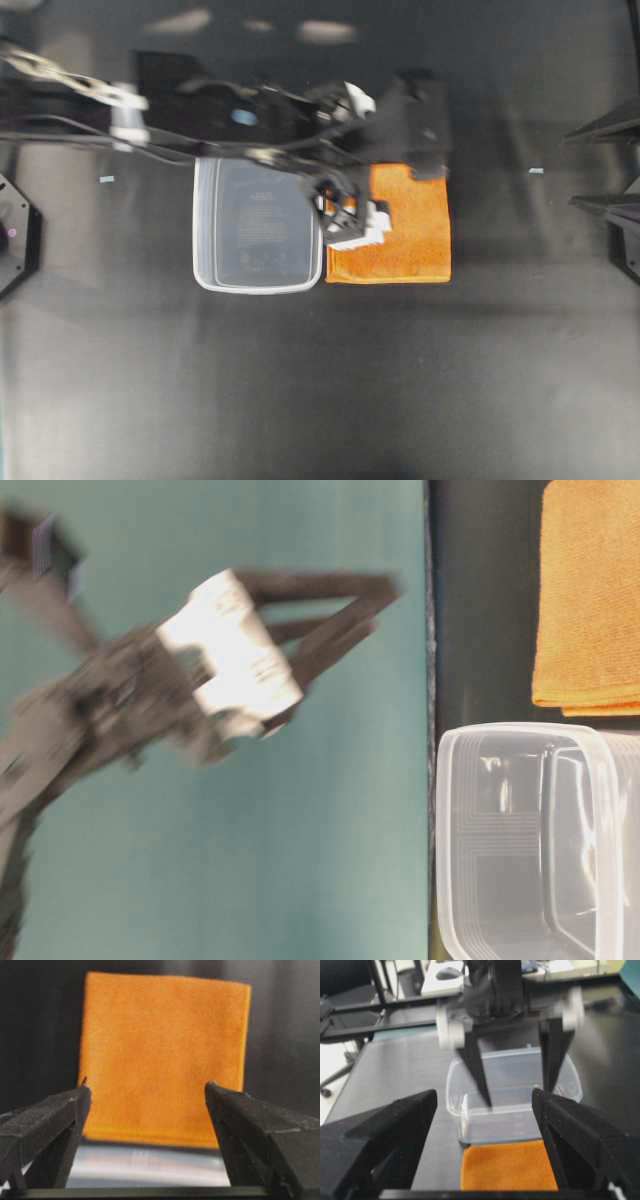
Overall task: Place the orange towel into the container with the left arm.
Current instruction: 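Lower the open left gripper onto the orange towel's center, then close the left gripper on the orange towel and lift it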
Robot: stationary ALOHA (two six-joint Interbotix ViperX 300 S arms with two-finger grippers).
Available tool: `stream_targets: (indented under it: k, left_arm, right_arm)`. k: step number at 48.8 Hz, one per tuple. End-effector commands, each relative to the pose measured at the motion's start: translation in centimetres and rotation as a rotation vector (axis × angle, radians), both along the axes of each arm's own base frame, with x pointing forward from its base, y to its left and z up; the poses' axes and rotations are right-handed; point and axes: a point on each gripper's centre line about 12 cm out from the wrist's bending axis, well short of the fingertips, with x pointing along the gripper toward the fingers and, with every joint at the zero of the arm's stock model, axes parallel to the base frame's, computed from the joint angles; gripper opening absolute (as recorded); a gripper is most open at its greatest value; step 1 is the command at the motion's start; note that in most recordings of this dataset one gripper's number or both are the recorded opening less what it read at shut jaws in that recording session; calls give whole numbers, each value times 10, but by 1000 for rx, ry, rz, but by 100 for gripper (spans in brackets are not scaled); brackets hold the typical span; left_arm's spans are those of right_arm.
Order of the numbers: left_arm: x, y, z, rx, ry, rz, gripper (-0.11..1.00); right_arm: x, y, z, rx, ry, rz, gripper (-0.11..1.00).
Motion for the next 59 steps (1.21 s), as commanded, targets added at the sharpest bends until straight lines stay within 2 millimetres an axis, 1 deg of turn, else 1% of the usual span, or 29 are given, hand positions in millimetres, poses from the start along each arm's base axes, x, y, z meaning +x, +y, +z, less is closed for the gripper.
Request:
stream_targets:
  k: [1,9,19,28,32,35,46,49,51,55,59]
  left_arm:
    - [16,-6,-9,23,26,-46,88]
    - [26,-7,-45,61,141,-125,88]
    - [35,-5,-78,73,196,-156,88]
    - [37,-5,-110,66,243,-154,88]
    - [37,-6,-117,65,243,-158,88]
    - [38,-8,-119,66,241,-162,88]
    - [37,-14,-120,67,242,-173,85]
    - [37,-17,-120,69,242,-179,80]
    - [37,-18,-118,69,239,-182,73]
    - [38,-21,-117,72,236,-188,54]
    - [38,-22,-115,72,231,-188,30]
  right_arm:
    - [1,-1,5,3,-20,-10,74]
    - [1,-2,4,3,-22,-15,74]
    - [1,-2,3,3,-18,-15,74]
    - [1,-2,3,4,-17,-16,74]
    - [1,-2,3,4,-18,-16,74]
    - [1,-2,3,4,-18,-16,74]
    - [0,-3,3,4,-18,-18,74]
    - [0,-3,3,4,-18,-18,74]
    - [0,-3,3,4,-18,-18,74]
    - [0,-3,3,4,-18,-18,74]
    - [0,-3,3,4,-18,-18,74]
